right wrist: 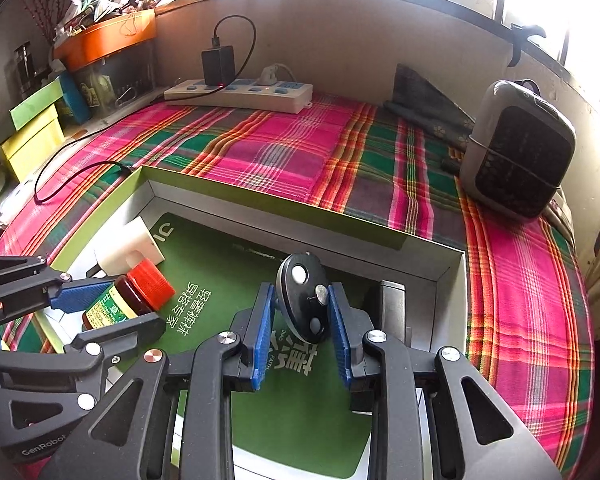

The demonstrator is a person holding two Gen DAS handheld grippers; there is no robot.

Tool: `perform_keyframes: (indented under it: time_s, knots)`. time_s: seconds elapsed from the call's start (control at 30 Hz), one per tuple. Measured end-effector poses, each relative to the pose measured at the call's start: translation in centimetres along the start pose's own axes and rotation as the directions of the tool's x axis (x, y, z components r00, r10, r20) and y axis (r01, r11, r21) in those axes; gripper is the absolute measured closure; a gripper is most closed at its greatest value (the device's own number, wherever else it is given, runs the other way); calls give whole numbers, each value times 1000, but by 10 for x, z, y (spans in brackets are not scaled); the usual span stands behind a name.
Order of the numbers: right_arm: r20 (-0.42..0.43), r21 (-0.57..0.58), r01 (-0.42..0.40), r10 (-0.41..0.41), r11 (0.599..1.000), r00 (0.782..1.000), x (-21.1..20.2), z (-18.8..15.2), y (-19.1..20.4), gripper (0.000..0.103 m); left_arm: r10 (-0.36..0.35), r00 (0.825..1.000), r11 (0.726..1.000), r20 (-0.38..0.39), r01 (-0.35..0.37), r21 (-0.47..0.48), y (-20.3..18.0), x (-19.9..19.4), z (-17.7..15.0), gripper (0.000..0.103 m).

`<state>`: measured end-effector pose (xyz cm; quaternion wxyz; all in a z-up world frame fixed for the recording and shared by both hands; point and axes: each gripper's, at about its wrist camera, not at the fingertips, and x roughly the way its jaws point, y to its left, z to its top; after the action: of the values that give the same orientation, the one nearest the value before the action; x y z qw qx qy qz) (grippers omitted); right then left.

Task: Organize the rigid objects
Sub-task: 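Lower the red-capped bottle and black spinner into the tray, opening both tools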

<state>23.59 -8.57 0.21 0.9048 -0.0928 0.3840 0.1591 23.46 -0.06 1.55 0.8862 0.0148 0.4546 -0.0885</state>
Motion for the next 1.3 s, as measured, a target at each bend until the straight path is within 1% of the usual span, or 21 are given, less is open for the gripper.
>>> perform_keyframes:
  time_s: [0.1, 0.2, 0.4, 0.53, 0.6, 0.67, 0.77, 0.87, 0.9, 0.93, 1.0, 1.3]
  knots:
    - [2, -1, -1, 1, 1000, 1000, 0, 0, 0, 75, -1, 1000, 1000, 1, 1, 1, -1, 0, 0, 72]
    - [3, 10, -9, 9, 1000, 1000, 0, 0, -1, 71, -6, 1000, 1000, -1, 6, 1, -2, 0, 0, 71]
    - [10, 10, -15, 15, 1000, 1000, 0, 1, 0, 70, -20, 1000, 1000, -2, 20, 4, -2, -1, 0, 67]
    - [16, 9, -20, 20, 1000, 1000, -2, 1, 1, 70, -26, 1000, 1000, 2, 26, 15, -4, -3, -2, 63]
    - [21, 11, -20, 20, 1000, 1000, -4, 1, 1, 70, -23, 1000, 1000, 5, 23, 16, -4, -4, -3, 61]
    - [23, 15, -21, 21, 1000, 1000, -5, 1, 1, 69, -13, 1000, 1000, 11, 13, 18, -5, -6, -3, 57]
    - [27, 19, -25, 25, 1000, 999, -7, 1, 1, 69, -16, 1000, 1000, 13, 16, 4, -2, -9, -4, 56]
    - [33, 20, -27, 26, 999, 999, -9, 1, 2, 68, -2, 1000, 1000, 20, 1, 12, -3, -12, -6, 56]
    - [34, 20, -28, 27, 999, 999, -10, 1, 3, 67, -5, 1000, 1000, 19, 5, 11, -3, -13, -6, 56]
    - [34, 20, -28, 27, 999, 999, -10, 1, 3, 58, -15, 1000, 1000, 21, 15, 9, -3, -14, -7, 56]
    - [40, 23, -30, 29, 999, 999, -13, 0, 4, 48, -13, 1000, 1000, 23, 12, 12, -4, -16, -8, 56]
    - [55, 44, -30, 28, 999, 998, -25, -4, 5, 47, -16, 999, 1000, 50, 17, -6, -2, -32, -16, 56]
